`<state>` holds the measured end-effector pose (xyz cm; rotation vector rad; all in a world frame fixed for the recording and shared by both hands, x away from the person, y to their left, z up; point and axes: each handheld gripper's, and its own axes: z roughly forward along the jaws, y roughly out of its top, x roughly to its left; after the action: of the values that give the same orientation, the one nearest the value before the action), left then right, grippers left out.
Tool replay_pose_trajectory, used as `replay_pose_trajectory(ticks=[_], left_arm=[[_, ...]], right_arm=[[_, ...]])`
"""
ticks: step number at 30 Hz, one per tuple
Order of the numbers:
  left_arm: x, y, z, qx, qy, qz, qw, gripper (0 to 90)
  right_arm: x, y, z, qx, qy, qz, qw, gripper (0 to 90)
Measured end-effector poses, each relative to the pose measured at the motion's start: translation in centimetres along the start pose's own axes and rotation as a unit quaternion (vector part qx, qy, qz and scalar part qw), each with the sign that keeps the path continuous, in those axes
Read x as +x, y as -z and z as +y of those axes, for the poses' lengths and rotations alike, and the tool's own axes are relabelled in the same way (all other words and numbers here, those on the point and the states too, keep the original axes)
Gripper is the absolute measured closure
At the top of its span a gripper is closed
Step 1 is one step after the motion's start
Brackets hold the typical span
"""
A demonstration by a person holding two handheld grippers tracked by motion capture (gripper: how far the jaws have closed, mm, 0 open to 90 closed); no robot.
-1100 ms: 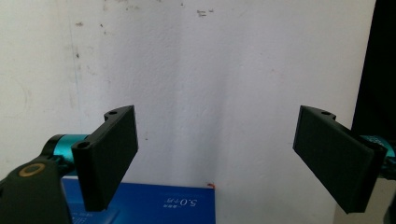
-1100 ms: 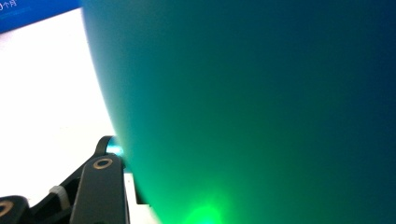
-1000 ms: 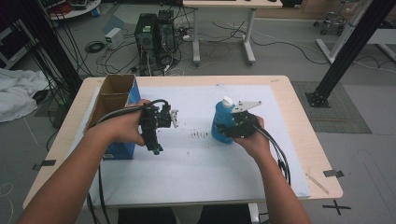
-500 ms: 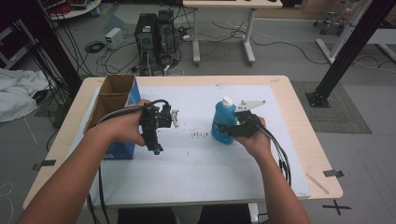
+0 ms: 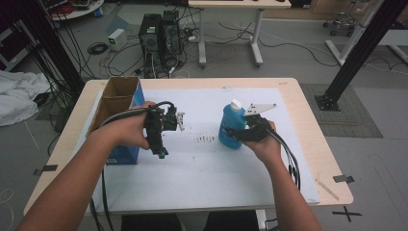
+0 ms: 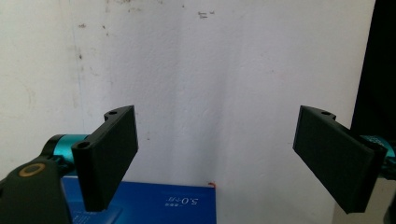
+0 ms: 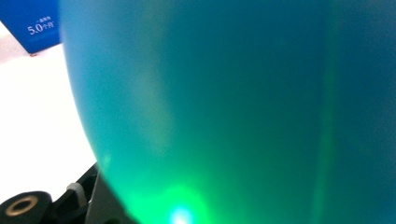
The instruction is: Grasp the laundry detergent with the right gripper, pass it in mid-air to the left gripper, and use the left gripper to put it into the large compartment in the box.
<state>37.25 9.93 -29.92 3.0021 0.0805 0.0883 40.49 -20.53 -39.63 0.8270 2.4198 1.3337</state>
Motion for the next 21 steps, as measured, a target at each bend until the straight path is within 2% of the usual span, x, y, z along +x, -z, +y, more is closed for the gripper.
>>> replay_pose_trajectory(ticks=[8,11,13,14,15,21], left_arm=[[-0.1,1.4,0.3,-0.005,-0.004,0.007,0.9999,13.9],[-0.2,2.0,0.4,-0.011,-0.007,0.006,0.9999,13.9],[-0.3,2.2,0.5,-0.011,-0.007,0.006,0.9999,14.0],[-0.5,2.8,0.8,-0.012,-0.012,0.009,0.9998,13.9],[-0.6,3.0,0.9,-0.014,-0.013,0.009,0.9998,13.9],[-1.3,4.4,1.8,-0.012,-0.025,0.012,0.9996,13.9]], right_arm=[[1.2,1.5,0.7,-0.007,0.017,0.017,0.9997,46.0],[2.3,2.4,1.3,-0.009,0.036,0.033,0.9988,45.9],[2.5,2.6,1.5,-0.010,0.040,0.036,0.9985,46.0],[3.5,3.2,2.2,-0.014,0.054,0.054,0.9970,45.9],[3.8,3.4,2.4,-0.015,0.058,0.063,0.9962,45.8],[6.0,3.8,3.7,-0.005,0.091,0.104,0.9904,45.9]])
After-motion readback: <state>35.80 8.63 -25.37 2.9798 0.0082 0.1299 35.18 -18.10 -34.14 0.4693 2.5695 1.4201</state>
